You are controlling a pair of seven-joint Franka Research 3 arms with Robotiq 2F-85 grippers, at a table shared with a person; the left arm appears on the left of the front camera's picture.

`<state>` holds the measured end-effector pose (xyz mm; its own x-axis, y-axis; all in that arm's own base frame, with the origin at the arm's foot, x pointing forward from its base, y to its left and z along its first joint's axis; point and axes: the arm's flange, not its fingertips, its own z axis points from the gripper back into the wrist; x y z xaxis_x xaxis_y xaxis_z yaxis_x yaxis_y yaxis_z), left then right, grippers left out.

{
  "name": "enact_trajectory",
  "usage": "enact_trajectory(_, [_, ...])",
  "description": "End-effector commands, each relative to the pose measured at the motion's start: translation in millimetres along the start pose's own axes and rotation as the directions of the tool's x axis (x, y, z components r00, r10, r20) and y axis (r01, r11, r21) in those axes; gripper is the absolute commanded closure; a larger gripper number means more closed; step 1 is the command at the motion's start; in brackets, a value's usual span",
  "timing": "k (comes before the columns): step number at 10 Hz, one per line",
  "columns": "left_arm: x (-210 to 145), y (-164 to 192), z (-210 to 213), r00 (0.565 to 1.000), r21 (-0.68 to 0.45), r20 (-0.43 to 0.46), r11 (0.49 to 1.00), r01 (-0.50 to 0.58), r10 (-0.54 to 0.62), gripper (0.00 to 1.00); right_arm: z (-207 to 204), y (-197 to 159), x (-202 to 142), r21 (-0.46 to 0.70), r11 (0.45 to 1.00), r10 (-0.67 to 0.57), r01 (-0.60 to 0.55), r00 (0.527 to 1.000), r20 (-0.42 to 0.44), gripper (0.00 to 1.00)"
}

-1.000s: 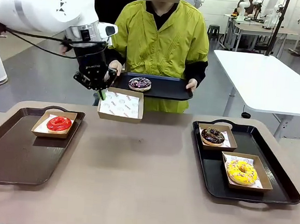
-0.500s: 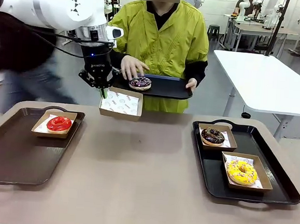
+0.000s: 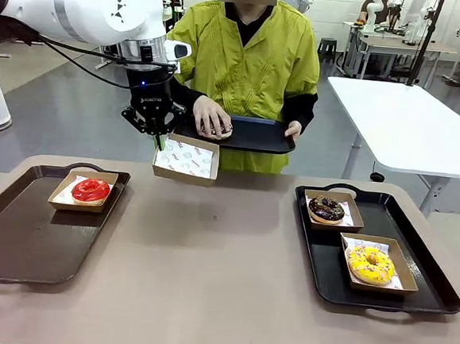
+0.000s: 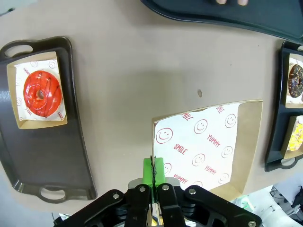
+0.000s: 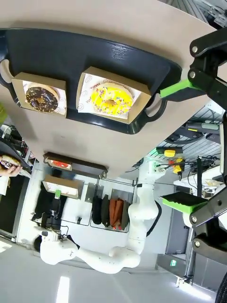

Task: Individually package the donuts and arrange them on the tray.
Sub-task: Place the picked Paper togo box on the Handle tray.

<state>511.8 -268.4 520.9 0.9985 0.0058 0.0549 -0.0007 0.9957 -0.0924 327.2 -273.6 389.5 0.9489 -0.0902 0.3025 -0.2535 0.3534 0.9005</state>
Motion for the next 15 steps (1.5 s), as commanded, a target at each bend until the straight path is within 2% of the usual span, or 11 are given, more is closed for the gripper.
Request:
enact_trajectory(1, [-4.1,2.4,0.6,1.000,-0.017,0.011,1.000,-0.007,0.007,1.00,-1.7,3.0,-2.0,-0.001,1.000,-0.003,0.003,1.000,0.003,0.00])
enact_trajectory(15, [-4.1,2.4,0.6,1.000,-0.017,0.011,1.000,-0.007,0.007,1.00,-1.7,3.0,-2.0,-0.001,1.000,-0.003,0.003,1.000,0.003,0.00])
